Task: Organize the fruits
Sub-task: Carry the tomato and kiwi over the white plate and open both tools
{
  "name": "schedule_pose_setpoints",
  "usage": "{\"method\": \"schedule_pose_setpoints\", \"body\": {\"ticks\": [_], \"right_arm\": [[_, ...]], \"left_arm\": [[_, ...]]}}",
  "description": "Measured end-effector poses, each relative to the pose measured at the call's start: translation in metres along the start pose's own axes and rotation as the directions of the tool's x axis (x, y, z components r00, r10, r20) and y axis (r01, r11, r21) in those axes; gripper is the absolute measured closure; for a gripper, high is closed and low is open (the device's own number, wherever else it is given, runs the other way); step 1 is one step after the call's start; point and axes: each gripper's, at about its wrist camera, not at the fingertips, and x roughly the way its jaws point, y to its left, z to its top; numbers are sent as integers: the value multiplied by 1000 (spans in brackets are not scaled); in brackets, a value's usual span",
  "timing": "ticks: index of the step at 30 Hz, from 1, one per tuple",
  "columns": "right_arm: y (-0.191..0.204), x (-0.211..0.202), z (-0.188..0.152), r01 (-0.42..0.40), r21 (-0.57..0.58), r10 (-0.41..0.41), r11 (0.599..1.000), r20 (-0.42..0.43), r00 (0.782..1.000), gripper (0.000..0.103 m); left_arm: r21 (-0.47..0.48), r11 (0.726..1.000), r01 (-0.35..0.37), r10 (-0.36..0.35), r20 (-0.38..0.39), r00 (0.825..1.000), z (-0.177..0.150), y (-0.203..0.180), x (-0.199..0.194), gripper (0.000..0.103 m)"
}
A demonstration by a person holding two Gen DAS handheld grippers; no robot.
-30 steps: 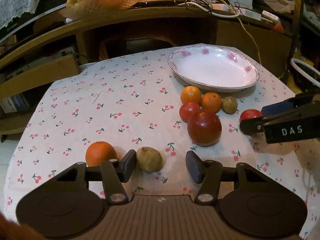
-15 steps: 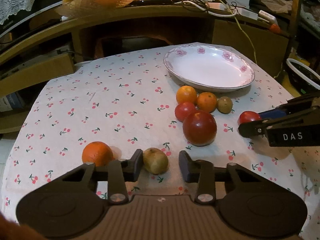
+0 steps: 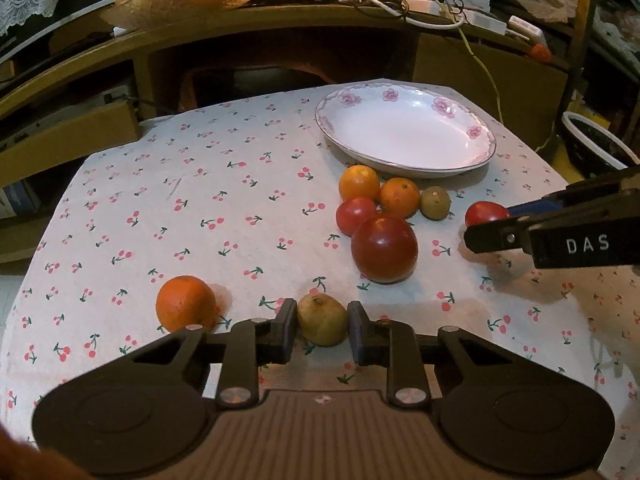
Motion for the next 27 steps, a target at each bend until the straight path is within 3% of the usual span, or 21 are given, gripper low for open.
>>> {"method": "schedule_pose_setpoints", "body": {"ticks": [7, 17, 27], "right_arm": [[-5, -9, 9, -10, 30, 9, 999, 32, 999, 74], [-22, -7, 42, 12, 83, -19, 996, 83, 996, 74], [-35, 8, 56, 28, 109, -37, 994, 78, 996, 74]], "left_arm": [[-23, 999, 26, -25, 40, 999, 19, -2, -9, 71], [5, 997, 71, -71, 97, 993, 85, -18, 11, 71], [34, 994, 101, -104, 99, 990, 100, -26, 34, 71]]}}
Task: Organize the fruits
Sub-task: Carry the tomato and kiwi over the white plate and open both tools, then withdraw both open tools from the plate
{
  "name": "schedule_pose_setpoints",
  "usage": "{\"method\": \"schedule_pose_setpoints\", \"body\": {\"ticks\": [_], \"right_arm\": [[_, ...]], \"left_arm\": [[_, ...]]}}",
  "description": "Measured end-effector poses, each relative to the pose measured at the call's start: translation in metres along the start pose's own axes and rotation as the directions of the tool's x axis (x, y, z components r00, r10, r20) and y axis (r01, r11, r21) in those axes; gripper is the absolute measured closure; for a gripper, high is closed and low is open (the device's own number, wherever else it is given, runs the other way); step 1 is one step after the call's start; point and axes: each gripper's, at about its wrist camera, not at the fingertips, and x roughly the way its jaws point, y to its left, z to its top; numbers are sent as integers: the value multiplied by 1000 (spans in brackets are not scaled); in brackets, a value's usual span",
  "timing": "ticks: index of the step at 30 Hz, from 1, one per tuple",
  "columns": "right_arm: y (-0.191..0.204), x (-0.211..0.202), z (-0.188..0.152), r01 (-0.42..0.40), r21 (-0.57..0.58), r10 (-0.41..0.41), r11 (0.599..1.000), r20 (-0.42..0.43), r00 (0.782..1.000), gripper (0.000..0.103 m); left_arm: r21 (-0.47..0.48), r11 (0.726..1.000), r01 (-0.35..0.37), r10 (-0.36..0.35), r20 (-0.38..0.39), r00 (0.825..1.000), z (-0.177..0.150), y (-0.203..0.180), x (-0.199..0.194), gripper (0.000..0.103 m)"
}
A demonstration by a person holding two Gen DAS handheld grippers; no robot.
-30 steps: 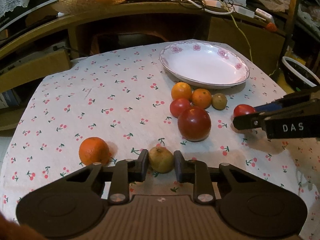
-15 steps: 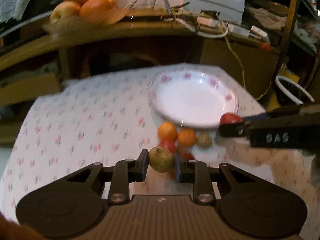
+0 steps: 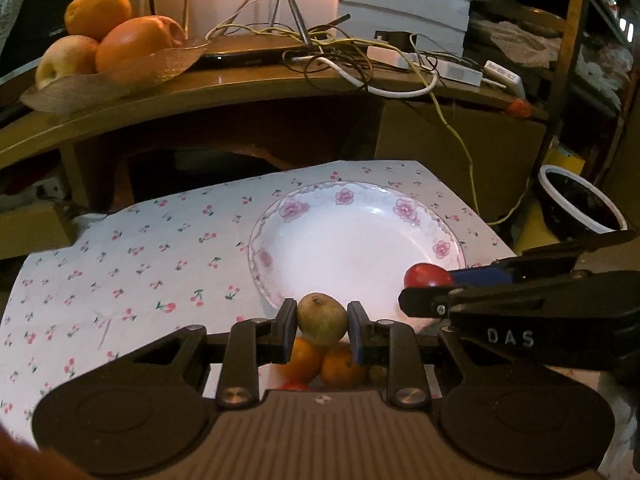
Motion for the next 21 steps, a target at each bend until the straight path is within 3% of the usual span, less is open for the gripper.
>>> {"method": "schedule_pose_setpoints", "body": {"ticks": [12, 21], "right_arm": [[-8, 19, 5, 20, 11, -20, 1000, -28, 999, 72], [-12, 19, 8, 19, 25, -19, 1000, -15, 1000, 69]], "left_arm": [[-13, 1000, 0, 0, -21, 1000, 4, 3, 20, 71], [-34, 999, -5, 4, -7, 1000, 7, 7, 15, 67]]}}
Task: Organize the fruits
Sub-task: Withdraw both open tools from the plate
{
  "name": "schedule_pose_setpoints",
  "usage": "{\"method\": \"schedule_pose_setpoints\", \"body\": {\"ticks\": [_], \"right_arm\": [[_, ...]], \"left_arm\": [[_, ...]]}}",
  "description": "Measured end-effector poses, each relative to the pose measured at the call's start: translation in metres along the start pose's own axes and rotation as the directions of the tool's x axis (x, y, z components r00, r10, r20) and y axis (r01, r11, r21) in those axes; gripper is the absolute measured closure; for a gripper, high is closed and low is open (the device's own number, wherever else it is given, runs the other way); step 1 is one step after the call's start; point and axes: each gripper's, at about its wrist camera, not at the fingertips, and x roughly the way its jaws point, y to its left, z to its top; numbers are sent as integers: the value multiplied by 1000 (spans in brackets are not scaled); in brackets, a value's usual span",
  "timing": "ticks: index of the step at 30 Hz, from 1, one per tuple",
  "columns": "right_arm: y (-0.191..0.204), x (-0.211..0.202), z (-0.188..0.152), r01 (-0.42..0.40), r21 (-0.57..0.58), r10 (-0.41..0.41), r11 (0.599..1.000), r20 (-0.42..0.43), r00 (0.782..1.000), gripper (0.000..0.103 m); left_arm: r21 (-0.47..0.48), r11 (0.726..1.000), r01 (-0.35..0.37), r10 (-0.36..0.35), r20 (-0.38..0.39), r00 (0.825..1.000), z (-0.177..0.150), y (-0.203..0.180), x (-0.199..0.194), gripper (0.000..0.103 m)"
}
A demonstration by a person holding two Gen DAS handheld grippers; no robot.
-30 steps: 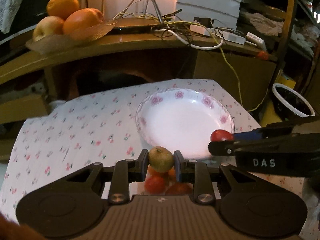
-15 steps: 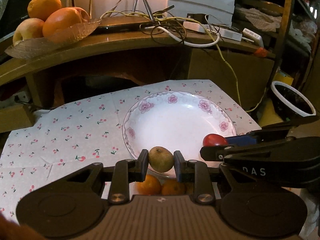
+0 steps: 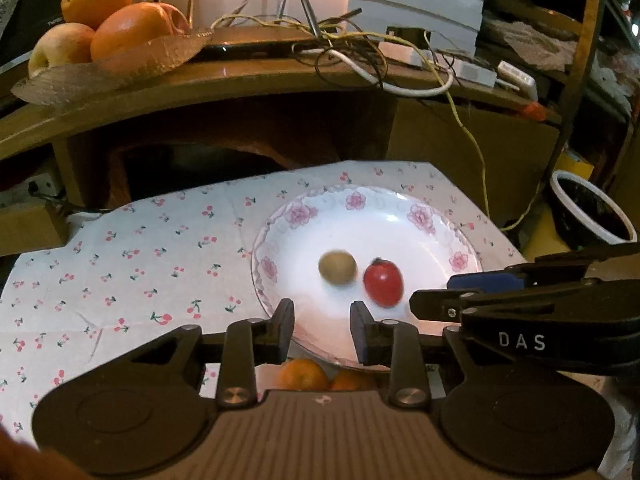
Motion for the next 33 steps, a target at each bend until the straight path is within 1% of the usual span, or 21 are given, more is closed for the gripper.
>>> {"method": "schedule_pose_setpoints", "body": {"ticks": [3, 5, 6, 13, 18, 27, 30, 33], "right_arm": [[-2, -4, 2, 2, 8, -2, 1000, 13, 1000, 68], [-5, -8, 3, 5, 18, -6, 1000, 27, 1000, 64], [-6, -10, 4, 7, 23, -7, 1000, 35, 999, 63], [-11, -24, 6, 10, 26, -12, 1000, 69, 998, 61], [-10, -26, 3, 8, 19, -10, 1000, 62, 998, 60], [1, -32, -2, -26, -9, 26, 1000, 55, 998, 58], [4, -33, -4, -37, -13, 37, 999, 45, 998, 58], [8, -33, -8, -66, -7, 66, 998, 26, 997, 58]], "left_arm": [[-8, 1000, 0, 0, 28, 1000, 5, 1, -10, 65], [-15, 1000, -2, 3, 42, 999, 8, 3, -15, 64], [-18, 1000, -6, 7, 47, 999, 9, 3, -17, 64], [-36, 999, -20, 22, 54, 998, 10, 8, -29, 60], [-39, 999, -24, 26, 51, 998, 8, 8, -33, 60], [-41, 999, -34, 36, 48, 998, -1, 12, -48, 59], [-46, 998, -45, 47, 47, 998, -6, 15, -55, 58], [-53, 996, -67, 69, 41, 997, -14, 20, -63, 58]]}}
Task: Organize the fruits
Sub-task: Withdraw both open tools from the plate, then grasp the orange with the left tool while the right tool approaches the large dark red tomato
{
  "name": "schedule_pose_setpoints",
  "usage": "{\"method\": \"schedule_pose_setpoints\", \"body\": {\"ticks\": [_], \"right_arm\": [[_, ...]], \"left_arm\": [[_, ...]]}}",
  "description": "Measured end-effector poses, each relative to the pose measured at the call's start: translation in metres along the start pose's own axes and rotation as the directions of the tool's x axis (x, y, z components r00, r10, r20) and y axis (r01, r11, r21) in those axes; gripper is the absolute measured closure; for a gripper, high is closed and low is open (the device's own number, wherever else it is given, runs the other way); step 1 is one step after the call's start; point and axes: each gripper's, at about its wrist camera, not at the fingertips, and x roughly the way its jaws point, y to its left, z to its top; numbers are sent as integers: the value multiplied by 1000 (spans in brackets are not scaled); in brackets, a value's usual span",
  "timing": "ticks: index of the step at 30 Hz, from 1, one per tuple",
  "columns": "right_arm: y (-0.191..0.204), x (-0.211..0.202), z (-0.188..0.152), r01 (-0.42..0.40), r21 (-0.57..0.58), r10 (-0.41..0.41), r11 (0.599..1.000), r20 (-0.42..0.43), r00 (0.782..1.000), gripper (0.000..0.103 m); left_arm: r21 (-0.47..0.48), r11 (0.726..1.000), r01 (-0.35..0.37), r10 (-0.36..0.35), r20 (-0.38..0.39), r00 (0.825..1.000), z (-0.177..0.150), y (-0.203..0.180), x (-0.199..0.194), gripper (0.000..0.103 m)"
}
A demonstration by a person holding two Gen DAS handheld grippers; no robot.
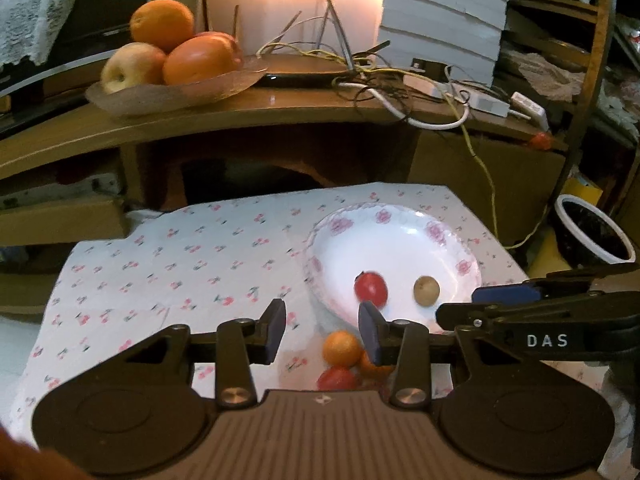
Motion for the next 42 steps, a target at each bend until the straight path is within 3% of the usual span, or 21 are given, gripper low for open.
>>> {"method": "schedule_pose_setpoints", "body": {"ticks": [12, 21, 25, 42], "right_arm": [[41, -2, -21, -108, -112, 102, 988, -63, 993, 48], [58, 12, -33, -128, -157, 110, 979, -121, 987, 40], [61, 18, -36, -130, -159, 108, 979, -138, 984, 39], [64, 41, -42, -113, -156, 85, 981, -177, 981, 39]], "left_arm": [[-50, 993, -107, 105, -41, 994, -41, 42, -40, 51], [-6, 990, -144, 142, -109, 984, -70, 52, -25, 50], [7, 988, -157, 156, -112, 981, -71, 56, -17, 44], [-6, 992, -128, 125, -171, 977, -82, 59, 5, 45]]}}
